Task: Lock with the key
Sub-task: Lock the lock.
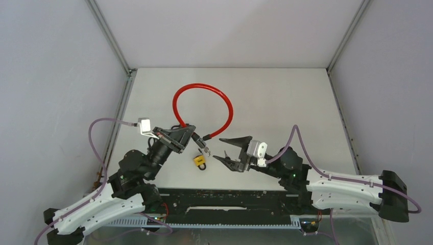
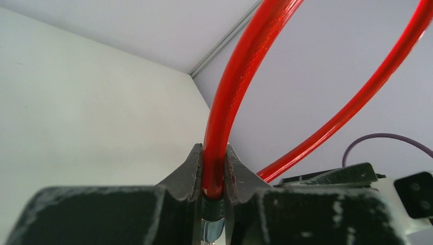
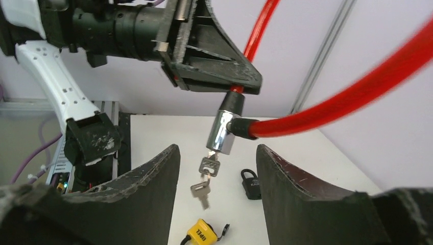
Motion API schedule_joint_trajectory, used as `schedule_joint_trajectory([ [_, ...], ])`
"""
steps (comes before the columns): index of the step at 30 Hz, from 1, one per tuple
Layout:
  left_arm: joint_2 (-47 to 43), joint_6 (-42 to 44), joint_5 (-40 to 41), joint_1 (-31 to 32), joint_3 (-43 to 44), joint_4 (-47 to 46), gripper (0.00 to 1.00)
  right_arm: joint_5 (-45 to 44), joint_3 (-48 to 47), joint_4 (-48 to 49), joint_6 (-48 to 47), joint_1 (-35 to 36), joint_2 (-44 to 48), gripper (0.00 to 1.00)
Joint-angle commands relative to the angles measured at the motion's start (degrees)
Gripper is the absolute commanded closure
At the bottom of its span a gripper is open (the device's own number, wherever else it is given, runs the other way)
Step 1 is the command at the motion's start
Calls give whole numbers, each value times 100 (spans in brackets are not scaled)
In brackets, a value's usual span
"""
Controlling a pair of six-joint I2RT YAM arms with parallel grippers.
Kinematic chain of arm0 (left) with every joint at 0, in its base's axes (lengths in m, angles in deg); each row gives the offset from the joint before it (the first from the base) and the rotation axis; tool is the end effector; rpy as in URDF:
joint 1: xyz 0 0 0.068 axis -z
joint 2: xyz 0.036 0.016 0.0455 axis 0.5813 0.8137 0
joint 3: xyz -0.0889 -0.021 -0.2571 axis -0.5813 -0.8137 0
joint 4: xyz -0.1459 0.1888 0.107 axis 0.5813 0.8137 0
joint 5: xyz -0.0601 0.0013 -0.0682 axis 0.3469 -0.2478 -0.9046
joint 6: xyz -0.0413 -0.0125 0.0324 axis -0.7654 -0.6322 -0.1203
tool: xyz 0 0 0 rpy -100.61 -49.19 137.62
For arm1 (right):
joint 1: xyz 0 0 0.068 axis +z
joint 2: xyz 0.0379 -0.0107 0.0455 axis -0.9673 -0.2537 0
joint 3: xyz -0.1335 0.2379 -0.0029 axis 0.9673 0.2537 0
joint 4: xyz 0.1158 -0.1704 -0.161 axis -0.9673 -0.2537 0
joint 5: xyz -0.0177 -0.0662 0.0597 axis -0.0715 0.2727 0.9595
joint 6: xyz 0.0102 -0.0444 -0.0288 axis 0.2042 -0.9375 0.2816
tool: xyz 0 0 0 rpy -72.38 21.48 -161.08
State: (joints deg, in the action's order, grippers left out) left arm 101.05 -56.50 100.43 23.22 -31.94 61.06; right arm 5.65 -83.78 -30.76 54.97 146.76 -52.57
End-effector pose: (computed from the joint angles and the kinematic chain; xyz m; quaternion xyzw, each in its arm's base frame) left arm 0.0745 -0.0917 0.3365 -0.0790 0.6382 -0.4772 0.5989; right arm 0.0652 0.2012 0.3160 -0.4188 0.4245 0.4054 0.6929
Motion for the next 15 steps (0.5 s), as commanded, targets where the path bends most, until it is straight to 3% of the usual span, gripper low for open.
schedule_joint_trajectory([
  [1,-171,-115,-35,21,-65,-596,100,-86,-187,771,813,-236,-164,43],
  [7,-219,-115,-37,21,-98,-614,100,78,-190,1176,2285,-681,-352,46],
  [15,-190,-176,-35,21,-94,-568,100,560,-319,1613,2522,-698,-455,45],
])
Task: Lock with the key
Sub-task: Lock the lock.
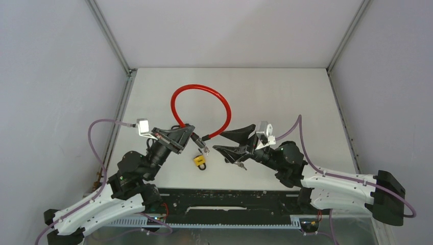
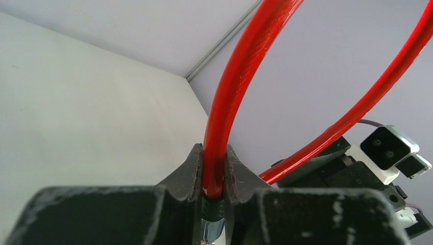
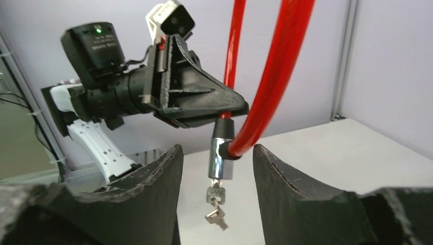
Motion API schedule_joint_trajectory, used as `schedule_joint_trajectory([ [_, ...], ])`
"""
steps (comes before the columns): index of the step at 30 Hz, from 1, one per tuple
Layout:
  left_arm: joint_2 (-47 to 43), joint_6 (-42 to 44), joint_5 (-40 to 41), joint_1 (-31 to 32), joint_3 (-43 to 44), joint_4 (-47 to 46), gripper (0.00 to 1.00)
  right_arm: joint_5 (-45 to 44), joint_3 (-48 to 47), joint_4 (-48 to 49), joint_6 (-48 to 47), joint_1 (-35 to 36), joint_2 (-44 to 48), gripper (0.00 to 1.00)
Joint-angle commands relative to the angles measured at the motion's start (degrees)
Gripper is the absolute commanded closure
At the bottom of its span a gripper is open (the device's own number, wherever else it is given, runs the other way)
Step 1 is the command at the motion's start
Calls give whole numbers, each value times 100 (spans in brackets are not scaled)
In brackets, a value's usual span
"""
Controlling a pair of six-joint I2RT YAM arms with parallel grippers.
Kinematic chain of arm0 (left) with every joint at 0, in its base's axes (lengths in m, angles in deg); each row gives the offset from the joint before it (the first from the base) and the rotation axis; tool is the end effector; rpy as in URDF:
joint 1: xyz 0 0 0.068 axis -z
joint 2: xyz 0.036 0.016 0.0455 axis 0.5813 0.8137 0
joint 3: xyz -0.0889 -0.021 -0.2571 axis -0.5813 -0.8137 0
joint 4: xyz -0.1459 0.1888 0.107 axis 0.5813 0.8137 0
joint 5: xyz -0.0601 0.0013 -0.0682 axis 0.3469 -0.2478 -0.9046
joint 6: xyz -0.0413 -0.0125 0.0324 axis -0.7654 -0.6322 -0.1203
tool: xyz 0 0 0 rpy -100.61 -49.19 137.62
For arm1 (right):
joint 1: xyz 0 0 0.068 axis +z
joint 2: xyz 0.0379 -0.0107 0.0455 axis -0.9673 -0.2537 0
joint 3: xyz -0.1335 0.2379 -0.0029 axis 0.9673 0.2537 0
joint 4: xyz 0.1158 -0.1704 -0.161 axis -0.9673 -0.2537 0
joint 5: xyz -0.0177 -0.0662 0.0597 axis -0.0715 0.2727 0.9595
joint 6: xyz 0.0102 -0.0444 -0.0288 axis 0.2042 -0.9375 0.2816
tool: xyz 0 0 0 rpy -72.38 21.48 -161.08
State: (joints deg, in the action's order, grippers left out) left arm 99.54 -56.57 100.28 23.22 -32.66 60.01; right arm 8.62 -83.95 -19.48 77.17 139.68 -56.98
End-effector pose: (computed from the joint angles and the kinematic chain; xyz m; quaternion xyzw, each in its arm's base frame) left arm 0.0720 -0.0877 0.3366 -0.0826 0.6265 -0.4877 0.6023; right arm 0.0914 0.1999 0.3221 -0.2943 0.4608 0.5236 0.6534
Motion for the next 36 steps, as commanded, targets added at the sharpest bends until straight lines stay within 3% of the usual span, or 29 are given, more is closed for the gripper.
schedule_joint_trajectory([
  [1,-33,-170,-40,21,-18,-465,100,258,-319,495,276,5,-8,45],
  [10,80,-165,-288,21,-26,-539,100,111,-525,489,158,-62,-243,49],
  [14,76,-210,-302,21,-35,-557,100,107,-560,532,165,-71,-354,57],
  [16,61,-222,-289,21,-44,-567,100,108,-560,518,170,-71,-381,65],
  [20,74,-210,-329,21,-53,-632,100,187,-560,455,107,-71,-443,97],
  [21,90,-212,-334,21,-53,-650,100,202,-560,454,87,-69,-465,100],
  [36,358,-455,-567,21,-18,-944,100,59,-560,490,-384,191,-1254,100],
])
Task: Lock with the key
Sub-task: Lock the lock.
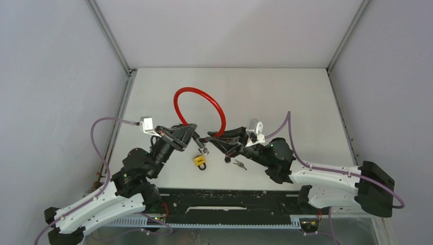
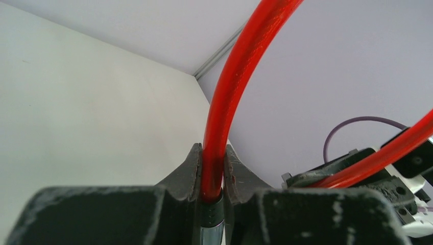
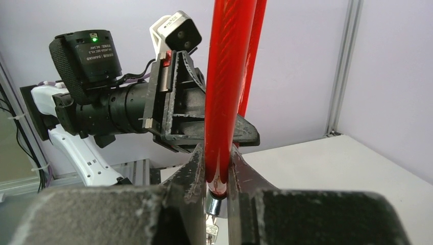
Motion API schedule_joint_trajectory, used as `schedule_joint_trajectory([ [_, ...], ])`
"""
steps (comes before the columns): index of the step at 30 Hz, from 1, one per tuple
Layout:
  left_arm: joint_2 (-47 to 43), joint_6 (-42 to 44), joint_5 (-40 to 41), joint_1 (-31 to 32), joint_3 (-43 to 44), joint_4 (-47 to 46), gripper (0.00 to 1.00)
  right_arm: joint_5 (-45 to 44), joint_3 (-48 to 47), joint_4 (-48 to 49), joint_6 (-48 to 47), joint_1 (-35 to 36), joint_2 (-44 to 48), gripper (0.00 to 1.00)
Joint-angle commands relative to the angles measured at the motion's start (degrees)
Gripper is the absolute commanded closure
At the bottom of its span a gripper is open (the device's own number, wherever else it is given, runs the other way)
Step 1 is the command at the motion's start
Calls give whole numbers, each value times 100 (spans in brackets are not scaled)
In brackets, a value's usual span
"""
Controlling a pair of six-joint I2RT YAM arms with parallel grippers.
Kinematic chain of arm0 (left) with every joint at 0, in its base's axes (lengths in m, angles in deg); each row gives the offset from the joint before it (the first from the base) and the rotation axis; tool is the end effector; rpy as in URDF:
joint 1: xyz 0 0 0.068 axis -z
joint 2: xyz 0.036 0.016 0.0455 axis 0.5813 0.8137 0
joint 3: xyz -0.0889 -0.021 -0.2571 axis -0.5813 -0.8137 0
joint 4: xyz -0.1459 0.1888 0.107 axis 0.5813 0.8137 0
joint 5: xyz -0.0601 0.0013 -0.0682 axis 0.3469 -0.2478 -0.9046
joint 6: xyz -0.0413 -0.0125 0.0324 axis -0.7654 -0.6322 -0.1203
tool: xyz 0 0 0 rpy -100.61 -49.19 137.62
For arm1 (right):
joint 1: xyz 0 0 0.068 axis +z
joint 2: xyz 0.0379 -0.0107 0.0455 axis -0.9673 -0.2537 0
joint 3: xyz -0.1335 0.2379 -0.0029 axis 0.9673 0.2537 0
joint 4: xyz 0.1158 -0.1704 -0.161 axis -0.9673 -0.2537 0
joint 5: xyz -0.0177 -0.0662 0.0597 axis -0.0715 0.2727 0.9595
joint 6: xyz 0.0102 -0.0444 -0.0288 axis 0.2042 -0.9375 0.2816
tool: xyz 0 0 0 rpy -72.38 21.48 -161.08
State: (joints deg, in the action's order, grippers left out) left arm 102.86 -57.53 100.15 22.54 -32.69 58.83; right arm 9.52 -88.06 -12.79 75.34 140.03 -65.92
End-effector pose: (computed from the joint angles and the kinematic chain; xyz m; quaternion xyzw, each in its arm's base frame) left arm 0.0795 -0.0974 0.3329 -0.0859 0.6391 -0.4787 0.5958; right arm 0.1020 0.2267 0.3248 -0.3025 0.4396 0.5227 0.6648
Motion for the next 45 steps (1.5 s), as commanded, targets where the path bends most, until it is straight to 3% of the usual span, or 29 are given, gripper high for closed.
schedule_joint_trajectory([
  [1,14,-349,-547,89,-15,-815,100,-42,-149,-165,-214,167,-375,100],
  [3,-22,-325,-531,89,-23,-780,100,-52,-149,-167,-236,176,-350,100],
  [7,-132,-307,-478,89,-103,-764,100,-87,-149,-414,-357,180,-60,82],
  [18,-282,-254,-384,89,-202,-758,100,-230,-144,-1286,-621,192,767,58],
  [25,-332,-173,-457,89,-165,-827,100,-325,277,-1288,-255,185,889,56],
  [33,-268,-87,-684,89,-139,-1107,100,-158,770,-573,752,93,770,56],
  [45,-93,-82,-833,89,-94,-1252,100,306,853,-74,1431,-151,534,61],
])
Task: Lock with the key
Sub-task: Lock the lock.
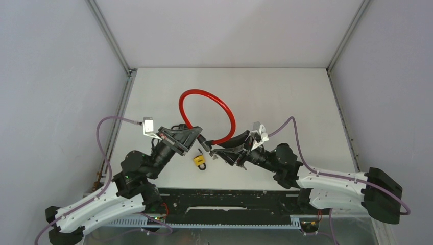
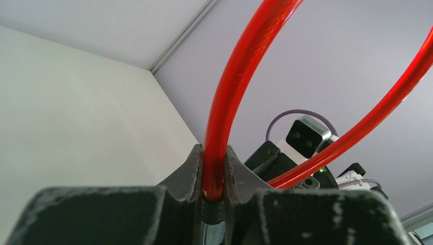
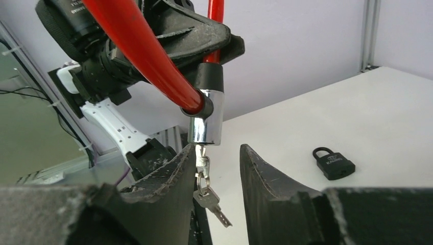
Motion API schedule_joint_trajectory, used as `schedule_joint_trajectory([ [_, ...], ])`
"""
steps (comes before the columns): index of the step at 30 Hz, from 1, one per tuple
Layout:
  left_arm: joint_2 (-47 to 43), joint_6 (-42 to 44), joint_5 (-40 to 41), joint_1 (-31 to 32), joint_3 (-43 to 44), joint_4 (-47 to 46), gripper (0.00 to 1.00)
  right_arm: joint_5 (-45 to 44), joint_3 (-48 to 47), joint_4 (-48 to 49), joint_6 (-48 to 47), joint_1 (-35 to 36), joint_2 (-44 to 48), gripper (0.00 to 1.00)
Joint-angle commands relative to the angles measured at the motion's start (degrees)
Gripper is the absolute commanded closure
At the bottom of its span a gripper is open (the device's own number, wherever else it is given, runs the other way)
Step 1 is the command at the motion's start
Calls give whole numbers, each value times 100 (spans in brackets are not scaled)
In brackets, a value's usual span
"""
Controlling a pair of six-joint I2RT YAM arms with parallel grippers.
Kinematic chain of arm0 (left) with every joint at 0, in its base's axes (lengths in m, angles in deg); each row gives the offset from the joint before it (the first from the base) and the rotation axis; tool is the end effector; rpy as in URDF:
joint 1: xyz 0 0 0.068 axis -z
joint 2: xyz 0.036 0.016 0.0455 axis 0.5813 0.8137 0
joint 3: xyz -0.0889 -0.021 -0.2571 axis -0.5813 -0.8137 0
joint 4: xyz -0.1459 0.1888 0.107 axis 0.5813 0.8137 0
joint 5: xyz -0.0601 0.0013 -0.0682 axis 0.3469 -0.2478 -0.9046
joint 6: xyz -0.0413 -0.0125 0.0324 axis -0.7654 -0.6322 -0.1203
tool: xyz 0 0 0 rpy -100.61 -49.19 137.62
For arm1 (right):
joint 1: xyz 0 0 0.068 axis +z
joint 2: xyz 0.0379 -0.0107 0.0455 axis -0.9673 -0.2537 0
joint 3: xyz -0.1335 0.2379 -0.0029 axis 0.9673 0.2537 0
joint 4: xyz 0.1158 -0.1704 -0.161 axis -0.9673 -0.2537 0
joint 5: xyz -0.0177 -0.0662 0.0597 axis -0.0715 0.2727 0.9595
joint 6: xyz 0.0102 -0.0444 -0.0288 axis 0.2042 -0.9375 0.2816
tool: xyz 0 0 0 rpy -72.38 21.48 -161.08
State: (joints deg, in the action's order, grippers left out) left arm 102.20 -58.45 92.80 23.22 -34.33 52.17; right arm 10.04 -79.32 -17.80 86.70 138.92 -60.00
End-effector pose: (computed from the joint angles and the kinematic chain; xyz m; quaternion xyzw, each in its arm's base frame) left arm 0.0744 -0.0999 0.3367 -0.0486 0.6028 -0.5474 0.5785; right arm 0.0960 0.2046 0.2866 -0.2758 0.5213 0.5595 0.5824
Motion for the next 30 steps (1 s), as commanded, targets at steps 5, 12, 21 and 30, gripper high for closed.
schedule_joint_trajectory([
  [5,-53,27,-84,21,57,-573,100,506,-20,470,419,-59,-141,64],
  [12,-89,36,-62,21,43,-567,100,695,-21,517,574,-42,-350,66],
  [21,-93,53,-60,21,47,-551,100,705,-21,757,655,-51,-505,76],
  [30,-118,18,-12,21,41,-468,100,620,-30,806,521,-35,-514,95],
])
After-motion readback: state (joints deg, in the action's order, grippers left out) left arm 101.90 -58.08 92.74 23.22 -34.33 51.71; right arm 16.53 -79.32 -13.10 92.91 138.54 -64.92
